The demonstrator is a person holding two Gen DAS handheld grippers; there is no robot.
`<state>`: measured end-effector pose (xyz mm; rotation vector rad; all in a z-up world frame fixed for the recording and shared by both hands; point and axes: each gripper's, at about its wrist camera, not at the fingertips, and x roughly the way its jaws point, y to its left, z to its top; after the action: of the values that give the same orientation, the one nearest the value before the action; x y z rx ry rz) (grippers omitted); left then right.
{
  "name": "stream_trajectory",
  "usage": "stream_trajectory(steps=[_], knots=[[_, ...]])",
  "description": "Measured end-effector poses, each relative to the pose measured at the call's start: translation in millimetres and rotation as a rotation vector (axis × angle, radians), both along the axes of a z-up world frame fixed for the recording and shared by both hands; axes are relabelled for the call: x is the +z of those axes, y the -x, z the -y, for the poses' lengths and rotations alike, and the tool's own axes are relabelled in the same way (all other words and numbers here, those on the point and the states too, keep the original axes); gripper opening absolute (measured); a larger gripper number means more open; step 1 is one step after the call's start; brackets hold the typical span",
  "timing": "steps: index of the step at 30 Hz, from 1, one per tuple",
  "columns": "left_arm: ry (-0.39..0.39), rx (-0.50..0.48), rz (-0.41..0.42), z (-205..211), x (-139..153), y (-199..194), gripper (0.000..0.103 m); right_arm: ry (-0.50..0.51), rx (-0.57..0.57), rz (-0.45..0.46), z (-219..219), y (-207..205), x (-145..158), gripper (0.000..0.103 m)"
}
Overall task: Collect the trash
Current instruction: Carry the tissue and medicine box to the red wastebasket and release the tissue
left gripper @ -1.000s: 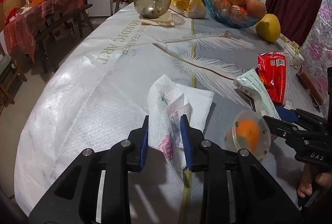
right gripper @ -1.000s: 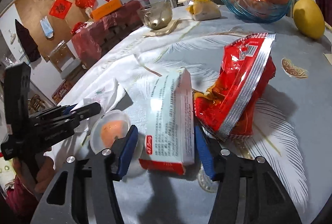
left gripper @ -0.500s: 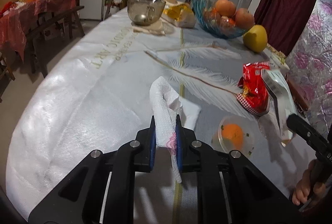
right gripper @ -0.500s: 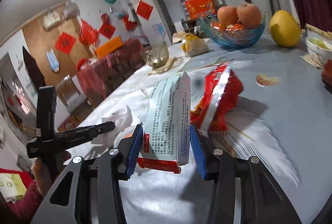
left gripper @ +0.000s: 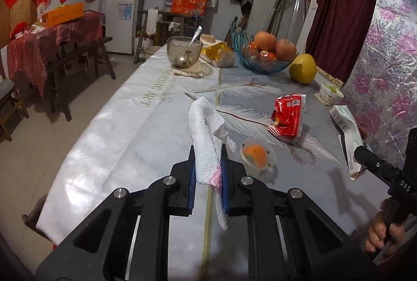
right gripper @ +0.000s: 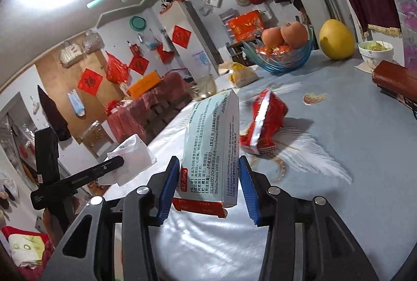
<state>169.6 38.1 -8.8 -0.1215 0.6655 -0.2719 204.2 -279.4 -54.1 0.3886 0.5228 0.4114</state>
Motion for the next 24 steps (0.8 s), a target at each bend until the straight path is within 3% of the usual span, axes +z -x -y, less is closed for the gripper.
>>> stream_trajectory(steps=[13, 17, 24], knots=[[-0.005, 0.144, 0.043, -60.8, 21.5, 93.4, 0.017, -0.010, 0.101, 0.109, -30.9, 52.9, 37.8, 0.046], [-0.025, 0.217, 0.022, -90.6, 11.3, 122.2, 0.017, -0.008, 0.133, 0.138, -39.0, 70.4, 48.4, 0.046], [0.000, 0.345, -0.077, -148.2, -31.8, 153.0, 0.017, -0.007, 0.172, 0.147, -50.3, 86.3, 55.0, 0.046]])
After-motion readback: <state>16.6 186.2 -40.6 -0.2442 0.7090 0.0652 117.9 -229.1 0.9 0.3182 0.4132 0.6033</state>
